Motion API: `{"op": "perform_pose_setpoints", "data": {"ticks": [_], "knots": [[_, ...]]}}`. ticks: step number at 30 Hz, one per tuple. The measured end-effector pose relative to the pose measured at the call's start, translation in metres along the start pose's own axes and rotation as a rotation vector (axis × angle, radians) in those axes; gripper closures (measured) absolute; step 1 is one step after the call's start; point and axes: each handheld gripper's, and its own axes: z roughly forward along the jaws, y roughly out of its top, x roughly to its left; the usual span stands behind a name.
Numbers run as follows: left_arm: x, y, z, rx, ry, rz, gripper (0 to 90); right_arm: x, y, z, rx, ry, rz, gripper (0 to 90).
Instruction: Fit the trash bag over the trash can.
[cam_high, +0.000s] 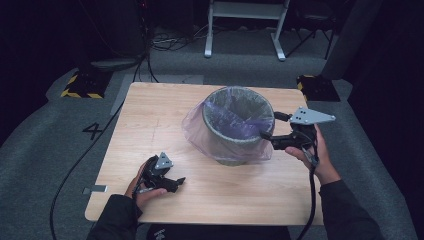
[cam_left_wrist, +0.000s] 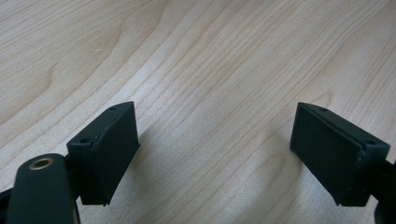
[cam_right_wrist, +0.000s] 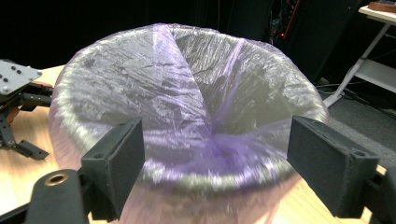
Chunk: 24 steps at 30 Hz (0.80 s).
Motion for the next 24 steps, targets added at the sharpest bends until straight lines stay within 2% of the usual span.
{"op": "perform_pose_setpoints", "data": {"ticks": [8,17,24], "knots": [[0.000,0.000,0.000,0.000,0.000,0.000,14.8,-0.004,-0.014,-0.014,0.011,0.004,0.020,18.8],[0.000,0.000,0.000,0.000,0.000,0.000,14.8,-0.002,-0.032,-0.017,0.089,-0.028,-0.018,18.5],[0.000,0.000,0.000,0.000,0.000,0.000,14.8,-0.001,-0.045,-0.017,0.132,-0.026,-0.024,18.5]]}}
